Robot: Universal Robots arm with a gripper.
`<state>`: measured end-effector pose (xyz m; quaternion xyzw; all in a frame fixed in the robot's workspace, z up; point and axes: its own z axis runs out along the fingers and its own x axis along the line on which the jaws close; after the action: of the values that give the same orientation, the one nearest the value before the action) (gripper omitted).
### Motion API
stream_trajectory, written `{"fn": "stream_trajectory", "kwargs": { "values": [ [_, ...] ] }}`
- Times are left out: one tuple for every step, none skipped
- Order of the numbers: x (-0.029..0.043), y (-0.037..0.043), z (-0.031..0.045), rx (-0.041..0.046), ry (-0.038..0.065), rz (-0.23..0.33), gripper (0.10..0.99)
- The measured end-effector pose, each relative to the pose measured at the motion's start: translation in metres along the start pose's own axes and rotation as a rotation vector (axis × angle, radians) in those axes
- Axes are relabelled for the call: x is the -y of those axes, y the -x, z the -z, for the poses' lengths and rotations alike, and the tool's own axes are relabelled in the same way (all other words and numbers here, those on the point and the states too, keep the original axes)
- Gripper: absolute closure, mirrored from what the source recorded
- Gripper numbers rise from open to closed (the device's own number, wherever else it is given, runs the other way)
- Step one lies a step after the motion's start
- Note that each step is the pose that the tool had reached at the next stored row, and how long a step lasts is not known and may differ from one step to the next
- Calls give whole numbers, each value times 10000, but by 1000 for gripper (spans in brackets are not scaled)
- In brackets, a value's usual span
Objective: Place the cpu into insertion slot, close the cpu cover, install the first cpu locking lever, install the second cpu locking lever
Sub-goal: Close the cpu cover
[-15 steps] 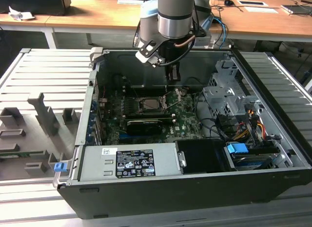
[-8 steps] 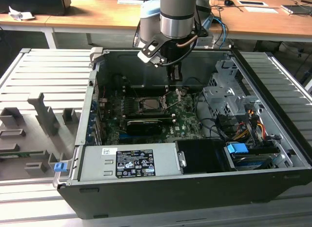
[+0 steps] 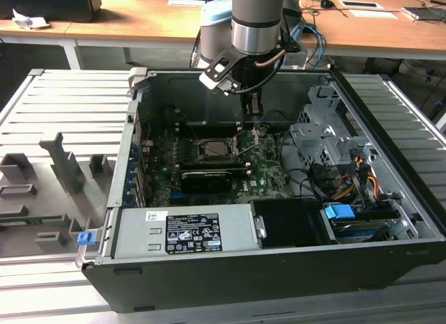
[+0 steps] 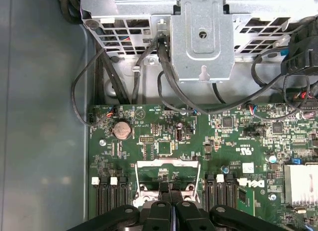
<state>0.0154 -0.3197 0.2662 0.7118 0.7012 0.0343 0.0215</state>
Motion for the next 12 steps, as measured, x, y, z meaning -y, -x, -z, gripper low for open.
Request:
{"fn": "stream_trajectory", "kwargs": {
  "values": [
    [-9, 0, 0, 0, -4, 0, 980],
    [-24, -1, -1, 1, -11, 1, 980],
    [-43, -1, -2, 2, -19, 1, 980],
    [-57, -1, -3, 1, -25, 0, 980],
    [-77, -1, -5, 2, -34, -1, 980],
    [-92, -1, -6, 2, -39, 0, 980],
    [-106, -1, -7, 2, -45, 0, 980],
    [-118, -2, -8, 2, -49, 0, 980],
    [-137, -3, -9, 3, -54, 0, 980],
    [-151, -3, -11, 1, -57, -1, 980],
    [-162, -3, -12, 1, -59, 0, 980],
    [-176, -3, -13, 2, -59, 0, 980]
  ]
}}
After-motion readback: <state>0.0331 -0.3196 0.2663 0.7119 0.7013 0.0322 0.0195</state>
